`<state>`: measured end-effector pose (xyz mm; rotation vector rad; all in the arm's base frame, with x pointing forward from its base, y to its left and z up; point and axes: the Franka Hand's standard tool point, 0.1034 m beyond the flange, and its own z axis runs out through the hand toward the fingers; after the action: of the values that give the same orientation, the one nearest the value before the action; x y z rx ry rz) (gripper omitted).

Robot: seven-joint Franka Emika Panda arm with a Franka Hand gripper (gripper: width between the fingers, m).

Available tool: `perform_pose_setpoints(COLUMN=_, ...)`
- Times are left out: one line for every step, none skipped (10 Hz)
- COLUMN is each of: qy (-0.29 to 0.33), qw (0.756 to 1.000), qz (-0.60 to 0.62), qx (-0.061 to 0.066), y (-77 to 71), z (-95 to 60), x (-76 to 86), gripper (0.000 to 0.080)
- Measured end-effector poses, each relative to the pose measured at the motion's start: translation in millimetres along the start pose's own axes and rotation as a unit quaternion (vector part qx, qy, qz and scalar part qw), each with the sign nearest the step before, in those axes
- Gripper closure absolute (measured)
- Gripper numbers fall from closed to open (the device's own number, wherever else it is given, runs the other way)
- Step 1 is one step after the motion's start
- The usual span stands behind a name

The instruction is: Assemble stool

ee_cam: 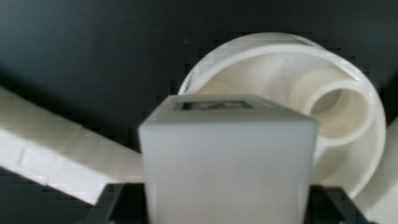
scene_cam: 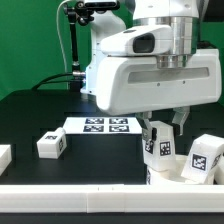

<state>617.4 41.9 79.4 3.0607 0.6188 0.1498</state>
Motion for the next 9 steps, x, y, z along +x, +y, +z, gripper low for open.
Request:
perform_pose_setpoints(qy=0.000, qw=0.999, qz=0.036, qx=0.000, y=0.0, z=0.0, x=0.0, gripper=0.0462)
perform_pose_setpoints(qy=0.000, qw=0.998, qz=0.057, qx=0.000, y=0.0, z=0.0, x=0.0, gripper=0.0462)
perform_pose_setpoints(qy=0.000, qw=0.994, qz=0.106, qx=0.000, y=0.0, z=0.1, x=-0.1, gripper=0.0462)
perform_pose_setpoints(qy=0.000, qw=0.990, qz=0.144, qx=0.000, y=0.1, z=0.5, x=-0.4, gripper=0.0462)
perform_pose_setpoints(qy=0.001, qw=0.980, qz=0.198, qx=0.000, y=1.3, z=1.4, x=-1.4, gripper=0.0462)
perform_pose_setpoints(qy=0.005, qw=0.959, qz=0.283, qx=0.001, y=1.8, z=1.7, x=-1.4, gripper=0.0462)
perform_pose_setpoints(qy=0.007, qw=0.937, qz=0.348, qx=0.003, y=2.2, z=1.9, x=-1.9, gripper=0.0462)
perform_pose_setpoints(qy=0.008, qw=0.915, qz=0.403, qx=0.009, y=2.0, z=2.0, x=-2.0, gripper=0.0461)
perform_pose_setpoints(qy=0.007, qw=0.887, qz=0.461, qx=0.013, y=0.4, z=2.3, x=-1.6, gripper=0.0461)
